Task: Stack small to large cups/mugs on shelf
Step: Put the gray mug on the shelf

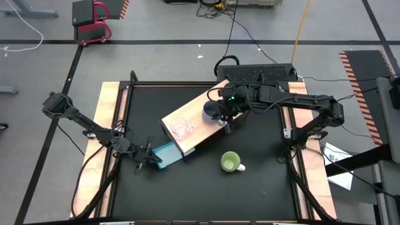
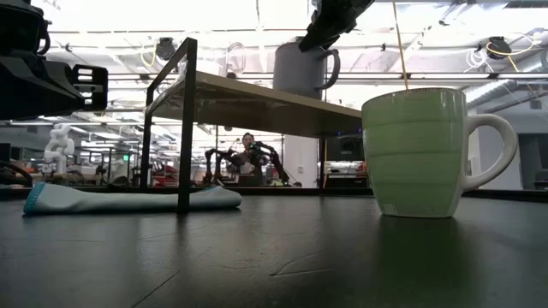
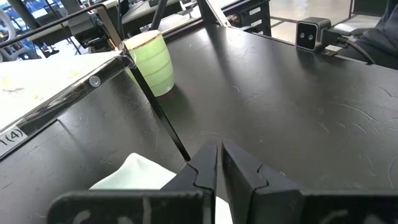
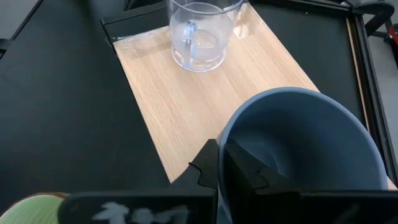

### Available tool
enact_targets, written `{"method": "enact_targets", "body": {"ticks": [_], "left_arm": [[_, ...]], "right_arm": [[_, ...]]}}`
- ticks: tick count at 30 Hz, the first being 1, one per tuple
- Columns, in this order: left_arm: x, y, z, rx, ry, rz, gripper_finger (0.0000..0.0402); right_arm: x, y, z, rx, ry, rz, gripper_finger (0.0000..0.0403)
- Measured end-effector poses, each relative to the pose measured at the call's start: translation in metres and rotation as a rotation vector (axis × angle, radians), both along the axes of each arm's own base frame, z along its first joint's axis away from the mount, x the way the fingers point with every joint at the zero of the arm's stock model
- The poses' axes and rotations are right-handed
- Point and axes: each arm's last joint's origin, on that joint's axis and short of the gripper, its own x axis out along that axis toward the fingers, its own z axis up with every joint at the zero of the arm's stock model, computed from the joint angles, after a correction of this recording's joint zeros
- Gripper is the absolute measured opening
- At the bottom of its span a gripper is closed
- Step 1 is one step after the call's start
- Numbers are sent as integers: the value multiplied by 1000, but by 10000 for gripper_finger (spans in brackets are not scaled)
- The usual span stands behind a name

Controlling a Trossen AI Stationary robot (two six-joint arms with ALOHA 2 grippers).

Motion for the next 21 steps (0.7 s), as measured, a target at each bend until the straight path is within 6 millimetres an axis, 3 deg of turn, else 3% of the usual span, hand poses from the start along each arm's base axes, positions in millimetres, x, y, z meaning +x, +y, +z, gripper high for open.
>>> {"method": "enact_targets", "body": {"ticks": [21], "left_arm": [[0, 0, -2, -2, 20, 3, 26]], "right_arm": [[8, 2, -8, 18, 16, 1, 19]]}}
